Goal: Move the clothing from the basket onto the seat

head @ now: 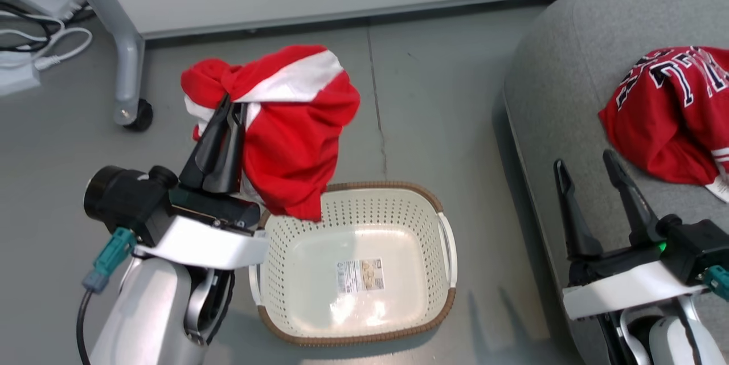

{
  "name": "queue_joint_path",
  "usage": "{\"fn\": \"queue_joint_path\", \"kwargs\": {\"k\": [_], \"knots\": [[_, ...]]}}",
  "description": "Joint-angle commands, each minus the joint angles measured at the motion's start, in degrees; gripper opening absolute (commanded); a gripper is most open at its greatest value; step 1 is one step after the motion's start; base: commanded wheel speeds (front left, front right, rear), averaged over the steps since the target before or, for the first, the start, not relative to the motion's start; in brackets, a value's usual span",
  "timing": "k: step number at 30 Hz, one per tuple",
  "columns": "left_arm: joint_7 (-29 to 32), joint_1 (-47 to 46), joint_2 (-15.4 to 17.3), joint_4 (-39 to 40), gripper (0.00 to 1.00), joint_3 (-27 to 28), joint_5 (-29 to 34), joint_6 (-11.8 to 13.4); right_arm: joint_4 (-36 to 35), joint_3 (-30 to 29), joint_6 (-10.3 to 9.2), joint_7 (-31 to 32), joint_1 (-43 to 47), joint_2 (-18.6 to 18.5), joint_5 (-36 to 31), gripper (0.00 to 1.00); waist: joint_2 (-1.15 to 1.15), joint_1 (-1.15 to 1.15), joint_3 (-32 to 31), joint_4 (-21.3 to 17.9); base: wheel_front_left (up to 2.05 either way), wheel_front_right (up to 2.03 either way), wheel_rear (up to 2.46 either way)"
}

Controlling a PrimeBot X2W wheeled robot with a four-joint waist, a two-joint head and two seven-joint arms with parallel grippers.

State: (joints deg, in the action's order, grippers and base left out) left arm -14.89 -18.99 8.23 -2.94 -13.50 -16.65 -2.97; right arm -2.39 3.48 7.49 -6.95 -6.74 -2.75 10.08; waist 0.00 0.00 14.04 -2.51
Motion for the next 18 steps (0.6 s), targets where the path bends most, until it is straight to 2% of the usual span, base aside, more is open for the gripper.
{"fn": "queue_joint_path", "kwargs": {"k": [1, 7, 18], "knots": [[-0.19, 1.6, -0.03, 1.0, 0.0, -0.29, -0.02, -0.25, 0.32, 0.0, 0.01, 0.45, 1.31, -0.28, 0.27, 1.0, 0.0, 0.0, -2.8, 0.68, 0.0, 0.0, 0.0], [0.53, 4.96, -0.13, 3.73, 0.0, -1.62, 0.04, 0.46, 0.48, -0.35, 0.01, 1.26, 4.27, -0.29, 0.64, 1.0, 0.0, 0.0, -6.73, 0.93, 0.0, 0.0, 0.0], [1.81, 9.47, -0.17, 6.54, 0.0, -3.5, -1.53, 0.17, 0.18, -0.11, 0.01, 3.15, 8.49, -0.28, 1.13, 1.0, 0.0, 0.0, -11.96, -0.03, 0.0, 0.0, 0.0]]}}
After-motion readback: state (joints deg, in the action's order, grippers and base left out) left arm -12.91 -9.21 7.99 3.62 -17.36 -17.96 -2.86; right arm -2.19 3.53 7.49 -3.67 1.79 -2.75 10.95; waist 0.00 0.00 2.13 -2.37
